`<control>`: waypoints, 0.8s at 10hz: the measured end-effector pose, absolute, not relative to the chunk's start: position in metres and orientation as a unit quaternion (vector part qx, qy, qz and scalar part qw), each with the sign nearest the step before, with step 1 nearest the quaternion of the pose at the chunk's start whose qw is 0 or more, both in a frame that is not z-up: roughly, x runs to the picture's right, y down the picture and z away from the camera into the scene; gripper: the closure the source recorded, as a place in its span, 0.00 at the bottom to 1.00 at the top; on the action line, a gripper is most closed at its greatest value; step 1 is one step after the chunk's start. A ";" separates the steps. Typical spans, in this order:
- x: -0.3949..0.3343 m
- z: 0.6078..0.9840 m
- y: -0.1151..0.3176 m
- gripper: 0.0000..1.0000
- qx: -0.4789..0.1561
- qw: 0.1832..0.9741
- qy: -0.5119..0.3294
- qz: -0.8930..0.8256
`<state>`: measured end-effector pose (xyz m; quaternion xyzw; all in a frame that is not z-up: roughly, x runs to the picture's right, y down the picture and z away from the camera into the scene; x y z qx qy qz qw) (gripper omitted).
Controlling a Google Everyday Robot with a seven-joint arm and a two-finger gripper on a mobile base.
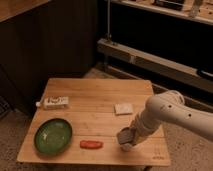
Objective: Place the eraser in the ceramic cup
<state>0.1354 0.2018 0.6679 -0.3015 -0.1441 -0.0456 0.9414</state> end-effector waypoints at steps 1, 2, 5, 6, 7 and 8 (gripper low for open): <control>0.136 0.668 0.202 0.96 -0.301 0.941 -0.144 -0.045; 0.135 0.668 0.202 0.96 -0.301 0.941 -0.144 -0.046; 0.135 0.670 0.202 0.96 -0.301 0.941 -0.145 -0.047; 0.135 0.670 0.203 0.96 -0.301 0.941 -0.145 -0.046; 0.135 0.670 0.203 0.96 -0.301 0.941 -0.145 -0.046; 0.135 0.670 0.203 0.92 -0.301 0.941 -0.145 -0.046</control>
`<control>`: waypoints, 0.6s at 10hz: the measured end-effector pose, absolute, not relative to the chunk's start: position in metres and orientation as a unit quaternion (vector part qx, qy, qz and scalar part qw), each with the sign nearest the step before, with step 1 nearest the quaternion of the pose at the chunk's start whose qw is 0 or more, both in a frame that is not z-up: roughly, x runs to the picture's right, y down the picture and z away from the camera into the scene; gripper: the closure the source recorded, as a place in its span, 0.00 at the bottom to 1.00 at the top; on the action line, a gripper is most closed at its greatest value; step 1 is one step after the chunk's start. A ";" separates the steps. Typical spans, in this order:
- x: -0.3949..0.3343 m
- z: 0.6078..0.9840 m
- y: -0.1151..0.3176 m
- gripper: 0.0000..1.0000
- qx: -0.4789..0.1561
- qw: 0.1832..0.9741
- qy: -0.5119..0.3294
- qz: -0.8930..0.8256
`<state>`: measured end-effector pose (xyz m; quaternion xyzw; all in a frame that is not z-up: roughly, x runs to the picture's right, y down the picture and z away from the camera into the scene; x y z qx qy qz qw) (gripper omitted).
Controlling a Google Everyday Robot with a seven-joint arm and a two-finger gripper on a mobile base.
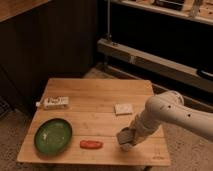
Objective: Place the eraser in the ceramic cup
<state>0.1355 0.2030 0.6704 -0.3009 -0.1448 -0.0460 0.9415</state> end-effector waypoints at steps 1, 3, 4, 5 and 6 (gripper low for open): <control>0.135 0.671 0.203 0.81 -0.301 0.941 -0.145 -0.047; 0.135 0.671 0.204 0.70 -0.301 0.941 -0.145 -0.047; 0.135 0.672 0.204 0.70 -0.301 0.941 -0.146 -0.047; 0.135 0.672 0.204 0.70 -0.301 0.941 -0.146 -0.047; 0.135 0.672 0.204 0.70 -0.301 0.941 -0.146 -0.047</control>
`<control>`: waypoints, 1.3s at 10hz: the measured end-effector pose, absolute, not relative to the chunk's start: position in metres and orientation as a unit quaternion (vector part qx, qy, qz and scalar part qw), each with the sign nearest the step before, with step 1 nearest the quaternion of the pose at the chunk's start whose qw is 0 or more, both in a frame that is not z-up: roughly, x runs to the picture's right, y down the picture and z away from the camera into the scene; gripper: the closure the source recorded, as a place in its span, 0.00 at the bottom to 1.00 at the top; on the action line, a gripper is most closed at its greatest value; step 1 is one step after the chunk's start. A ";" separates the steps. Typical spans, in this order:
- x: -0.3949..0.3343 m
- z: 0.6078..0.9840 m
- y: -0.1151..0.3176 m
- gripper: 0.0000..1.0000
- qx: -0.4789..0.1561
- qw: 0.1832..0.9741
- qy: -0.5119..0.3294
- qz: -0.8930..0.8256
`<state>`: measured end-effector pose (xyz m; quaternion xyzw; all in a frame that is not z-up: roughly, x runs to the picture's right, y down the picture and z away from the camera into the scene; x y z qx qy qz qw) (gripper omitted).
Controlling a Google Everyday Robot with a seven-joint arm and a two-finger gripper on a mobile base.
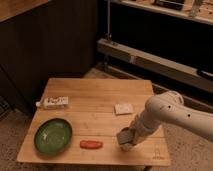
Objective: Place the eraser in the ceramic cup
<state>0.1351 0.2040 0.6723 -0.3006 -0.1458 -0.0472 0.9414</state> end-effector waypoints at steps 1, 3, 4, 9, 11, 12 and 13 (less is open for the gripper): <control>0.135 0.672 0.204 0.70 -0.301 0.941 -0.146 -0.047; 0.135 0.673 0.205 0.70 -0.300 0.941 -0.146 -0.048; 0.135 0.673 0.205 0.70 -0.300 0.941 -0.147 -0.048; 0.135 0.674 0.206 0.60 -0.300 0.941 -0.147 -0.048; 0.135 0.675 0.207 0.41 -0.300 0.941 -0.148 -0.049; 0.135 0.675 0.207 0.39 -0.300 0.941 -0.148 -0.049; 0.135 0.676 0.207 0.39 -0.300 0.941 -0.148 -0.049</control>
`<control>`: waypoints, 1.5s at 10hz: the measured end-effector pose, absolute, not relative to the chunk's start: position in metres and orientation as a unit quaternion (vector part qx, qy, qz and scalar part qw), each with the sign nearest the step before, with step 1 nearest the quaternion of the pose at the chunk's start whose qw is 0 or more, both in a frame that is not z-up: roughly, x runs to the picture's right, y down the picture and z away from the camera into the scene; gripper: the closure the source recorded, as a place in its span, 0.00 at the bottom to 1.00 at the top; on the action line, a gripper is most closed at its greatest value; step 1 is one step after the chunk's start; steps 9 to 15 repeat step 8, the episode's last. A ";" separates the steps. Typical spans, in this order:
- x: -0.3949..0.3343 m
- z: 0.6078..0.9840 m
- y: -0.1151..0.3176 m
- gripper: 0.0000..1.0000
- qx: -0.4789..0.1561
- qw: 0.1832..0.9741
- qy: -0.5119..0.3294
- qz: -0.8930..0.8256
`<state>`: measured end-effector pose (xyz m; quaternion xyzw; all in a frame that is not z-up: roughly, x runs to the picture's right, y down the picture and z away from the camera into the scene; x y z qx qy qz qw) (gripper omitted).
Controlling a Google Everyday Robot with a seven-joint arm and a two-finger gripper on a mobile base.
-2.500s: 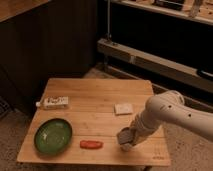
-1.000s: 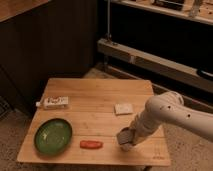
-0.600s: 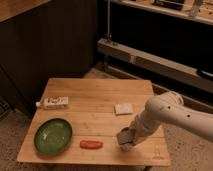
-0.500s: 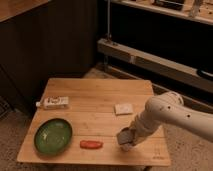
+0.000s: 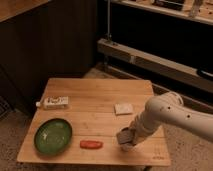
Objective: Place the eraser in the ceramic cup
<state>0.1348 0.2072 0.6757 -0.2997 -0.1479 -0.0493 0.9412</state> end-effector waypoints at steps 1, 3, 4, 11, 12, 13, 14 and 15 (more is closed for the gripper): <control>0.135 0.676 0.207 0.39 -0.300 0.941 -0.148 -0.049; 0.135 0.677 0.208 0.39 -0.299 0.941 -0.148 -0.050; 0.135 0.677 0.208 0.39 -0.299 0.941 -0.149 -0.050; 0.134 0.679 0.209 0.35 -0.299 0.941 -0.149 -0.050; 0.134 0.679 0.209 0.35 -0.299 0.941 -0.149 -0.050; 0.134 0.679 0.209 0.35 -0.299 0.941 -0.149 -0.050; 0.134 0.679 0.209 0.35 -0.299 0.941 -0.149 -0.050; 0.134 0.679 0.209 0.35 -0.299 0.941 -0.149 -0.050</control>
